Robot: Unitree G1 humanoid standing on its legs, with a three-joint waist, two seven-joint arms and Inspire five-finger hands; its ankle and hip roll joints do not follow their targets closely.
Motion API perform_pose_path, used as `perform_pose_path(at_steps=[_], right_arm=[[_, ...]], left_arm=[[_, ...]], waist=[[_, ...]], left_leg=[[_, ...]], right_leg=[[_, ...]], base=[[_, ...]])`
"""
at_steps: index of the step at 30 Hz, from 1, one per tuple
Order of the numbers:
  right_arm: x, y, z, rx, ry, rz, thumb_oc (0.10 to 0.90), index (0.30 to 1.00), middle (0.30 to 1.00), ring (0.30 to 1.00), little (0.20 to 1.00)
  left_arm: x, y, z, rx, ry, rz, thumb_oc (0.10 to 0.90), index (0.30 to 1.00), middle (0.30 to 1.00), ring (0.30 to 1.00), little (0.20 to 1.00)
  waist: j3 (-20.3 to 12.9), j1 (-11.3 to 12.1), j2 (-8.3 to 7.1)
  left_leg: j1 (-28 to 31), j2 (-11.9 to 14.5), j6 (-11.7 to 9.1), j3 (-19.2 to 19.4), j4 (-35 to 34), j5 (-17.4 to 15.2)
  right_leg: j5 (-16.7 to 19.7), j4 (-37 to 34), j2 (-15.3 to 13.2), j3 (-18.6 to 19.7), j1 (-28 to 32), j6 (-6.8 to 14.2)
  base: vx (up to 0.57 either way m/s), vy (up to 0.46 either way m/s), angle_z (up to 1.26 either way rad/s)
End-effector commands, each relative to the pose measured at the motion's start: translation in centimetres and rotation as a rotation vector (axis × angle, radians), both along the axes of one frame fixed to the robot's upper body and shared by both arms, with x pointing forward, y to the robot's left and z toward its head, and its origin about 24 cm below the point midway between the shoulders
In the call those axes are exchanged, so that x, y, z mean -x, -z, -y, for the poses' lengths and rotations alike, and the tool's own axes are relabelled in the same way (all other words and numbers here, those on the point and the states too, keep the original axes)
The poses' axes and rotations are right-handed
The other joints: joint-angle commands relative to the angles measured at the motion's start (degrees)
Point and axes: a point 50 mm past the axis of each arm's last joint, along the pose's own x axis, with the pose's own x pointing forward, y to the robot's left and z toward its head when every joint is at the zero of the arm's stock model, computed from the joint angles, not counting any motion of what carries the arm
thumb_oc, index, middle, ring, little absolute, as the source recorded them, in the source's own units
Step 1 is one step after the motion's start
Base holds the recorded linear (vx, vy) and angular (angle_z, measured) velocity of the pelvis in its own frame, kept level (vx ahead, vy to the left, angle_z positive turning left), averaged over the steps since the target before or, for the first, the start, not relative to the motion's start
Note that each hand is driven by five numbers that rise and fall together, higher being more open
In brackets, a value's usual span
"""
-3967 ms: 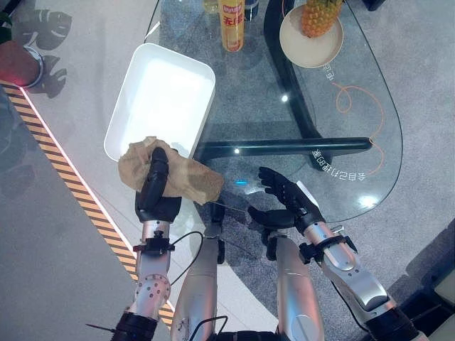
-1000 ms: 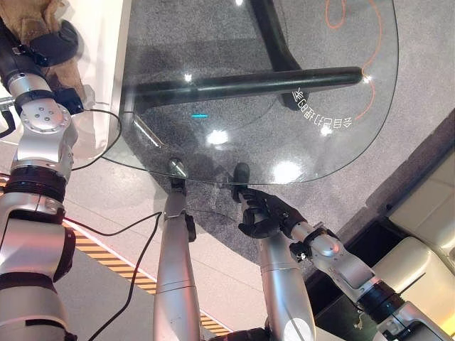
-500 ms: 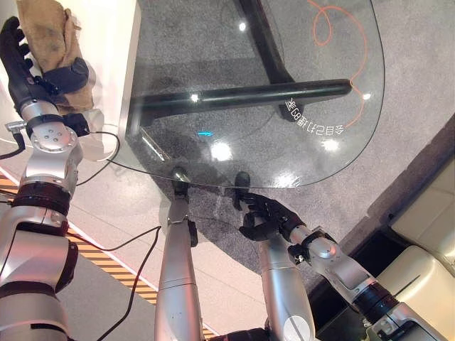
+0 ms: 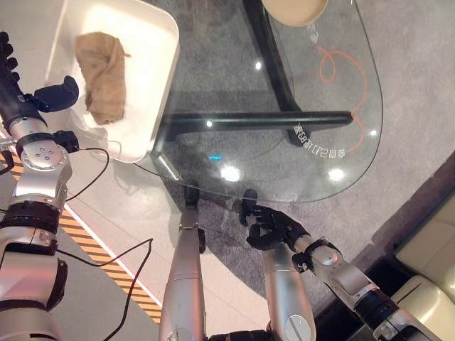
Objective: Wipe the table with a cloth and put it in the basket.
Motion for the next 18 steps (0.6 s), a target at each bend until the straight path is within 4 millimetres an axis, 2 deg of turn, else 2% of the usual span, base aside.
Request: perform_pose_path(at_steps=[1,2,4,5,6,7,8,9,10,11,15,17,18], right_arm=[[4.1,3.3,1.5,0.008,0.027,-0.151,0.800,0.900,0.900,0.900,0.900],[4.1,3.3,1.5,0.008,0.027,-0.151,0.800,0.900,0.900,0.900,0.900],[4.4,4.3,1.8,0.009,0.059,-0.183,0.800,0.900,0.900,0.900,0.900],[4.6,4.9,2.0,0.013,0.075,-0.198,0.800,0.900,0.900,0.900,0.900],[4.6,4.9,2.0,0.015,0.077,-0.201,0.800,0.900,0.900,0.900,0.900],[4.7,5.2,2.2,0.023,0.087,-0.209,0.800,0.900,0.900,0.900,0.900],[4.8,5.6,2.5,0.054,0.091,-0.210,0.800,0.900,0.900,0.900,0.900],[4.8,5.6,2.5,0.057,0.092,-0.208,0.800,0.900,0.900,0.900,0.900],[4.8,5.8,2.6,0.073,0.091,-0.207,0.800,0.900,0.900,0.900,0.900],[5.1,6.3,2.9,0.088,0.101,-0.220,0.800,0.900,0.900,0.900,0.900],[6.2,7.3,3.8,0.099,0.148,-0.260,0.800,0.900,0.900,0.900,0.900],[6.7,7.8,4.1,0.097,0.170,-0.279,0.800,0.900,0.900,0.900,0.900],[7.4,8.4,4.6,0.097,0.188,-0.315,0.800,0.900,0.900,0.900,0.900]], left_arm=[[2.0,-2.8,-1.3,-0.034,-0.022,0.160,0.800,0.900,0.900,0.900,0.900],[2.0,-2.8,-1.3,-0.034,-0.022,0.160,0.800,0.900,0.900,0.900,0.900],[2.1,0.1,-0.9,0.008,0.064,0.104,0.800,0.900,0.900,0.900,0.900],[2.1,2.4,-0.3,0.040,0.113,0.064,0.800,0.900,0.900,0.900,0.900],[2.2,2.7,-0.2,0.044,0.120,0.057,0.800,0.900,0.900,0.900,0.900],[2.3,4.2,0.3,0.059,0.143,0.029,0.800,0.900,0.900,0.900,0.900],[2.6,6.9,0.8,0.106,0.180,-0.045,0.800,0.900,0.900,0.900,0.900],[2.6,7.2,0.9,0.109,0.183,-0.054,0.800,0.900,0.900,0.900,0.900],[2.7,8.5,1.4,0.128,0.194,-0.085,0.800,0.900,0.900,0.900,0.900],[3.4,11.5,2.2,0.186,0.225,-0.158,0.800,0.900,0.900,0.900,0.900],[5.6,17.7,4.1,0.319,0.272,-0.294,0.800,0.900,0.900,0.900,0.900],[6.5,19.4,4.6,0.370,0.278,-0.330,0.800,0.900,0.900,0.900,0.900],[7.9,22.2,5.4,0.450,0.294,-0.396,0.800,0.900,0.900,0.900,0.900]], waist=[[-1.2,0.6,2.89],[-1.2,0.6,2.89],[-1.2,1.7,3.01],[-1.2,2.5,3.16],[-1.2,2.5,3.19],[-1.2,2.9,3.30],[-1.2,3.6,3.50],[-1.2,3.6,3.51],[-1.2,3.8,3.57],[-2.0,4.4,3.68],[-5.8,4.7,4.00],[-7.3,4.6,4.13],[-9.2,4.6,4.18]], left_leg=[[5.8,-4.2,5.0,7.3,5.3,-10.1],[5.8,-4.2,5.0,7.3,5.3,-10.1],[10.6,-4.6,4.4,6.0,3.1,-9.4],[13.1,-4.6,4.1,5.4,1.8,-9.0],[13.4,-4.7,4.1,5.3,1.6,-8.9],[15.1,-4.8,3.9,4.9,0.8,-8.6],[17.7,-4.8,3.6,4.3,-0.7,-8.1],[17.9,-4.8,3.5,4.2,-1.0,-7.7],[19.6,-4.8,3.3,3.8,-2.0,-7.4],[22.3,-4.9,3.0,3.0,-3.6,-7.1],[26.6,-4.6,2.3,1.7,-7.2,-6.0],[27.7,-4.5,2.2,1.4,-8.2,-5.6],[29.6,-4.3,2.0,1.4,-9.0,-5.6]], right_leg=[[5.6,-9.5,3.4,0.7,5.0,1.1],[5.6,-9.5,3.4,0.7,5.0,1.1],[4.8,-10.8,3.5,0.6,10.0,0.9],[4.5,-11.7,3.3,0.4,12.6,0.8],[4.5,-11.8,3.3,0.4,13.0,0.8],[4.4,-12.5,3.2,0.3,14.7,0.8],[4.2,-13.5,3.1,-0.1,17.5,0.8],[4.5,-13.8,3.1,-0.1,17.7,0.8],[4.5,-14.7,3.0,-0.2,19.5,0.9],[4.2,-16.0,2.9,-0.5,22.6,1.0],[4.8,-20.1,2.5,-1.1,28.0,1.3],[5.3,-21.5,2.4,-1.2,29.6,1.2],[5.3,-22.9,2.5,-1.3,32.0,1.2]], base=[[-0.03,-0.051,0.01],[-0.07,-0.150,0.02],[-0.08,-0.187,0.04],[-0.06,-0.133,0.05],[-0.04,-0.115,0.06],[-0.04,-0.120,0.04],[-0.05,-0.118,0.04],[-0.05,-0.121,0.06],[-0.03,-0.121,0.12],[-0.02,-0.148,0.15],[0.01,-0.096,0.03],[0.02,-0.071,-0.01],[0.04,-0.076,0.02]])
